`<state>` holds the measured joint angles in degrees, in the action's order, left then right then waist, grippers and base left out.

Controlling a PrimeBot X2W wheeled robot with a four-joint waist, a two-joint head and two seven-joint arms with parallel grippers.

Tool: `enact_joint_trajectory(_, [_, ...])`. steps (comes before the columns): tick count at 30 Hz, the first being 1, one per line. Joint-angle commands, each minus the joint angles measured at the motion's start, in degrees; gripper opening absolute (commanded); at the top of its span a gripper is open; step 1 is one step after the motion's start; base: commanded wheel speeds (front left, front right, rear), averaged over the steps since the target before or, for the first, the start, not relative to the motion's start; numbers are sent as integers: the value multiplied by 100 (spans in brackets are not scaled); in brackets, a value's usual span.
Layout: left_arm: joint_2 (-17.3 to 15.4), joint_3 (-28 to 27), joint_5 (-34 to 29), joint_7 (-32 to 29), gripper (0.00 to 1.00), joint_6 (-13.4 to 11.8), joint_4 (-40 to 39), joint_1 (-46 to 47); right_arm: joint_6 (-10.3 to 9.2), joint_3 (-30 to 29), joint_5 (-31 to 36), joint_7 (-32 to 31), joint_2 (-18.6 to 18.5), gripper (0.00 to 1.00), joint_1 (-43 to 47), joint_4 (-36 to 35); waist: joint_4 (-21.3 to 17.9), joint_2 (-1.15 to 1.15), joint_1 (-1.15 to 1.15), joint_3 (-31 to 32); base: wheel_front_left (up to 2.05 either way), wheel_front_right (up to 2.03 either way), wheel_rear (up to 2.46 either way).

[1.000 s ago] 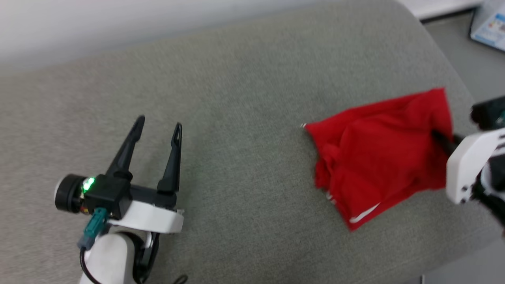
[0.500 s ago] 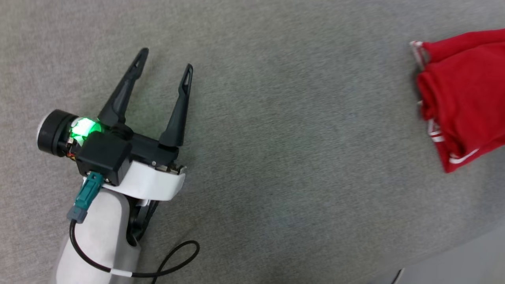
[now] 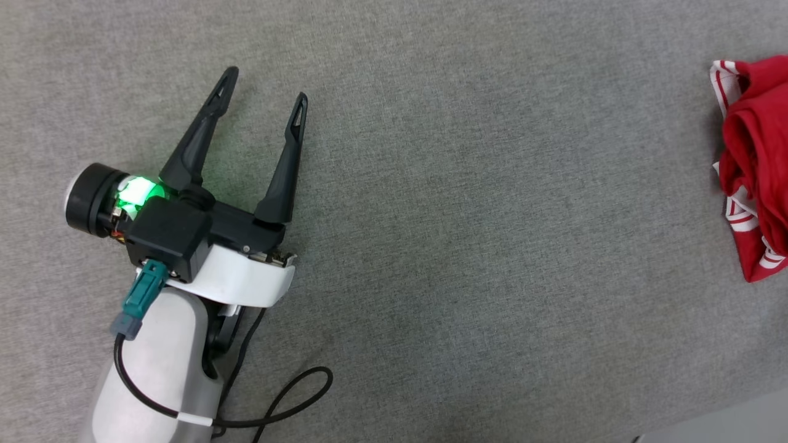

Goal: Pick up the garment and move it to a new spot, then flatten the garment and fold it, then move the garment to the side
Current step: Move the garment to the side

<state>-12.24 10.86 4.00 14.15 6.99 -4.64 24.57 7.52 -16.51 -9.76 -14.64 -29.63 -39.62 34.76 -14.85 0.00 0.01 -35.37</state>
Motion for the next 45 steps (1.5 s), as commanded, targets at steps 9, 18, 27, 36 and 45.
enact_joint_trajectory(9, [145,72,164,77,100,-73,337,-330,-6,-702,631,1111,298,100,256,-62,187,0,-1,774,0,0,0])
enact_joint_trajectory(18, [369,23,354,112,100,-228,659,-902,-5,-806,612,1901,802,100,1216,-505,436,0,-1,1744,0,0,0])
enact_joint_trajectory(27, [505,-131,516,110,100,-333,853,-1514,-5,-510,494,2018,1615,100,2470,-1342,796,0,-1,2392,0,0,0])
enact_joint_trajectory(36, [604,-312,580,110,100,-416,1150,-1925,-5,-44,496,1833,2355,100,3598,-2576,1180,0,-1,3018,0,0,0])
enact_joint_trajectory(45, [575,-531,578,109,100,-463,1357,-2294,-6,693,351,1610,2626,100,4328,-3646,1519,0,-1,3420,0,0,0])
